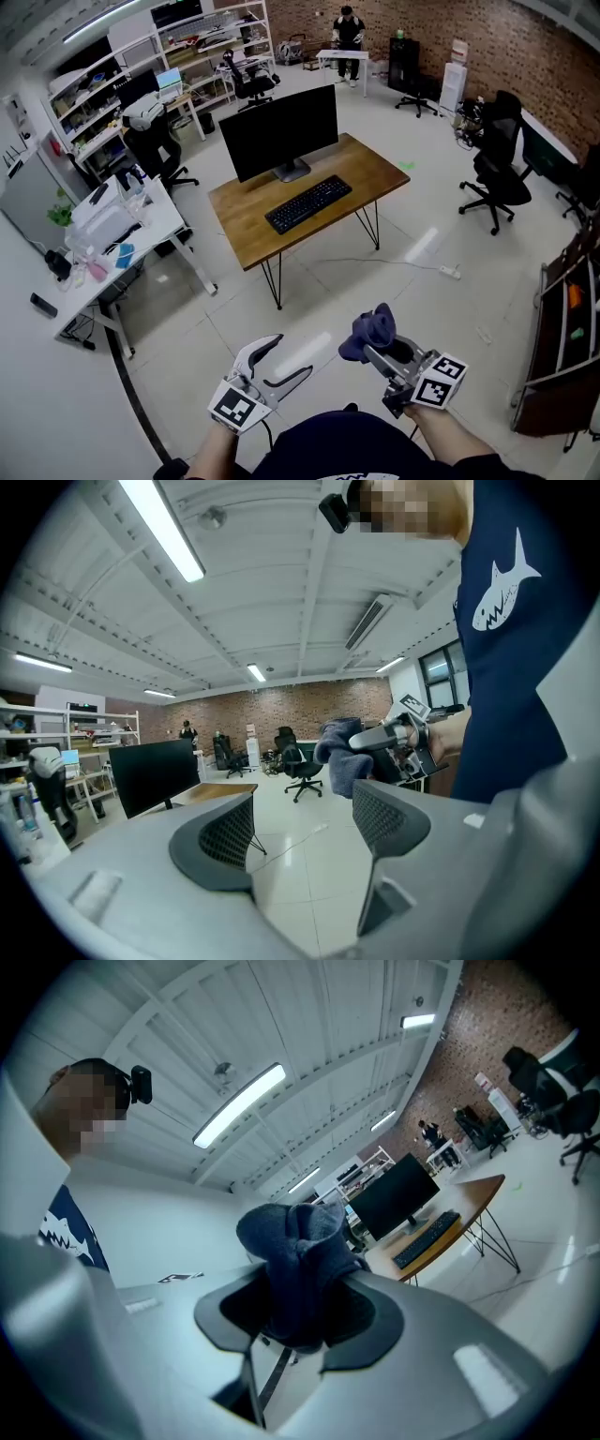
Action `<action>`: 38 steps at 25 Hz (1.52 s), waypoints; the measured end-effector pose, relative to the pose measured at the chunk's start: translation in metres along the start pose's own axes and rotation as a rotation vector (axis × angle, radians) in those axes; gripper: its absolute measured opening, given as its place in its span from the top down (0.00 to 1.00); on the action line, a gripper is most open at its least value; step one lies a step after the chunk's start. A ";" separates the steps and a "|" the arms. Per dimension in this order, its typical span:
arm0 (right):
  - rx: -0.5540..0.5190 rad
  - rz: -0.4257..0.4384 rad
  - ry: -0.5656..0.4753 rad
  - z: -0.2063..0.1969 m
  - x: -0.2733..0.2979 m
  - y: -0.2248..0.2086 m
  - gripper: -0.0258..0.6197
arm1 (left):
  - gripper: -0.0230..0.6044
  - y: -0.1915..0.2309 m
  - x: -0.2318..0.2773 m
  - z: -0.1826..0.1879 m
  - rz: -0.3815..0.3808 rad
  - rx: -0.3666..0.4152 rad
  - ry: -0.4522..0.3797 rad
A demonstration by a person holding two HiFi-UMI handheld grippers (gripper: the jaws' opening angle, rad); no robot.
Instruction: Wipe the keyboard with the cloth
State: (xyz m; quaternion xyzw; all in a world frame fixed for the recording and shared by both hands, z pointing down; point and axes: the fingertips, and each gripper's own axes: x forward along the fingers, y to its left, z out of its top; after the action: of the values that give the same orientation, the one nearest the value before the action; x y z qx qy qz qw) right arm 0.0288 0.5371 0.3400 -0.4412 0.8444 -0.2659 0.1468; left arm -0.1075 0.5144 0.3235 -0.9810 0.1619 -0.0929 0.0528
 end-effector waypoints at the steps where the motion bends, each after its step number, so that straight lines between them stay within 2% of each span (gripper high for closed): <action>1: -0.008 0.006 0.007 0.006 0.002 -0.010 0.73 | 0.45 0.005 0.010 0.002 0.011 0.003 0.003; 6: -0.032 0.000 0.024 0.023 0.012 -0.055 0.73 | 0.45 0.031 0.044 -0.008 0.042 0.005 0.054; 13: -0.018 -0.002 0.045 0.034 0.043 -0.107 0.73 | 0.45 0.094 0.082 -0.046 0.105 -0.004 0.118; 22: -0.042 -0.056 0.070 0.077 0.138 -0.199 0.73 | 0.45 0.223 0.157 -0.105 0.100 -0.053 0.149; 28: -0.027 -0.140 0.100 0.115 0.222 -0.271 0.73 | 0.45 0.322 0.201 -0.125 0.065 -0.103 0.156; 32: -0.051 -0.204 0.099 0.139 0.260 -0.315 0.73 | 0.45 0.368 0.227 -0.158 0.040 -0.100 0.208; 38: -0.074 -0.258 0.173 0.152 0.309 -0.376 0.73 | 0.45 0.425 0.243 -0.211 0.095 -0.174 0.251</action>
State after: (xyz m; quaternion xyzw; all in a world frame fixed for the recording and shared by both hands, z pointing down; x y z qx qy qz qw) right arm 0.1777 0.0582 0.4293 -0.5264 0.7995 -0.2884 0.0219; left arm -0.0542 0.0186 0.5131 -0.9538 0.2211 -0.1976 -0.0488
